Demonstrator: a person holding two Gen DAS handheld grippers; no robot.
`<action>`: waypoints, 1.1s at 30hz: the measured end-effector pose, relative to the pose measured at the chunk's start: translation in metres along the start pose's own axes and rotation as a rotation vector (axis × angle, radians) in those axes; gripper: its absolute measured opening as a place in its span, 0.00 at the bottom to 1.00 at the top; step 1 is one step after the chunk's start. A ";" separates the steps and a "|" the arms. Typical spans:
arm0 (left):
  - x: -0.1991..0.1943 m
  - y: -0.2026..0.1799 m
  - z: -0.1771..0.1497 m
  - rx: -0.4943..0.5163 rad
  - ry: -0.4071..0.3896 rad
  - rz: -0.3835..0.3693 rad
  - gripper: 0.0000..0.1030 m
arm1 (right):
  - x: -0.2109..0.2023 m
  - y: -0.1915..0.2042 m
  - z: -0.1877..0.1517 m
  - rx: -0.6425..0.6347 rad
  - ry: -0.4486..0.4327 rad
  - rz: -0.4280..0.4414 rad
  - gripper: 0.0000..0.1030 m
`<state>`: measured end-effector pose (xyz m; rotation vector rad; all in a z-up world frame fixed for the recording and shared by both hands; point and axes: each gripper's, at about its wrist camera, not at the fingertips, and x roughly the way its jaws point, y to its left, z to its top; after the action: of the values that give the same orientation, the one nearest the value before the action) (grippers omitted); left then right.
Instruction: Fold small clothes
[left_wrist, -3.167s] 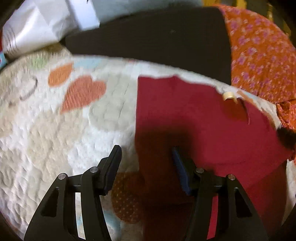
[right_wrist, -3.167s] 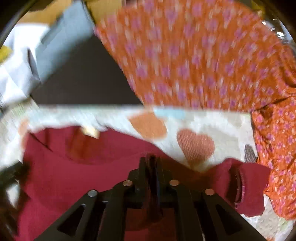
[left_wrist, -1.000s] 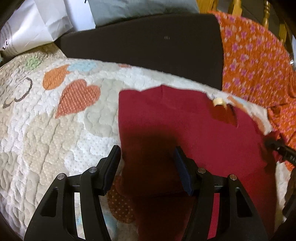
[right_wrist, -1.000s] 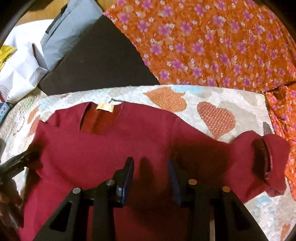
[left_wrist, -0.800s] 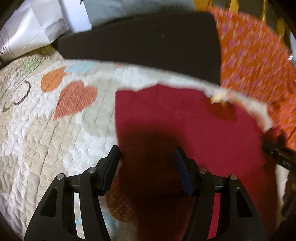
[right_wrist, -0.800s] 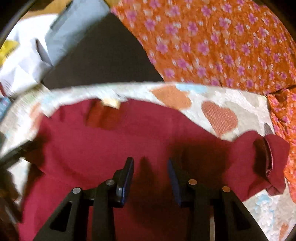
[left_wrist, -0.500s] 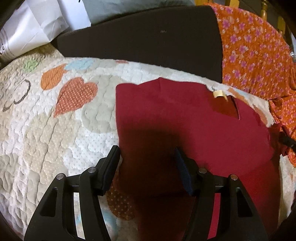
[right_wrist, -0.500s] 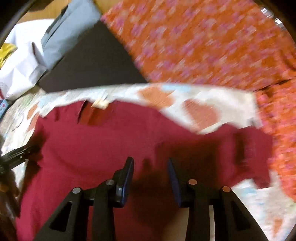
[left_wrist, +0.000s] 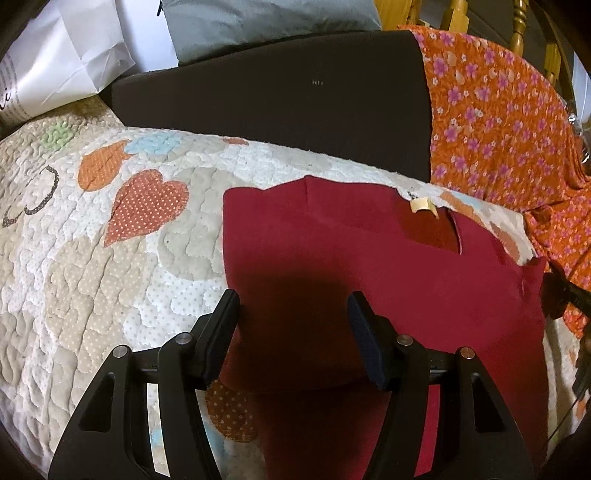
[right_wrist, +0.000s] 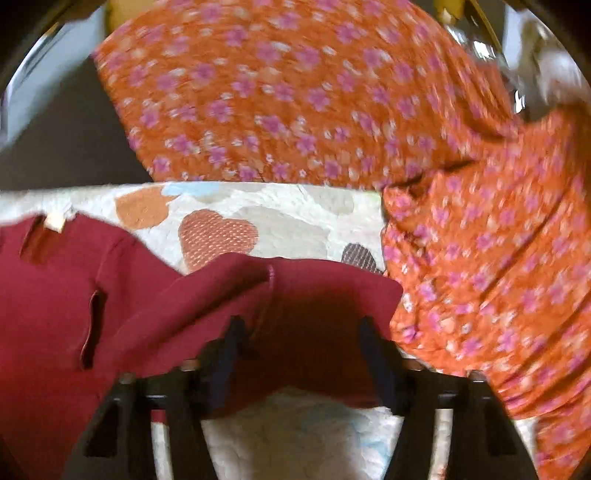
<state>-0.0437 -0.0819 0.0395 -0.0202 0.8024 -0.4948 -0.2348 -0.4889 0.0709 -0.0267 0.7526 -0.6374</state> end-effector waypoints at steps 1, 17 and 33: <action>0.000 0.001 0.000 -0.003 0.001 0.000 0.59 | 0.003 -0.008 0.000 0.031 0.016 0.018 0.22; -0.024 0.027 0.012 -0.149 -0.066 -0.088 0.59 | -0.170 0.027 0.094 0.174 -0.243 0.705 0.13; -0.021 0.053 0.015 -0.324 -0.064 -0.238 0.59 | -0.061 0.282 0.036 -0.039 0.131 0.932 0.43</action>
<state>-0.0235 -0.0280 0.0540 -0.4330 0.8143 -0.5808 -0.0961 -0.2331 0.0672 0.3173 0.8052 0.2666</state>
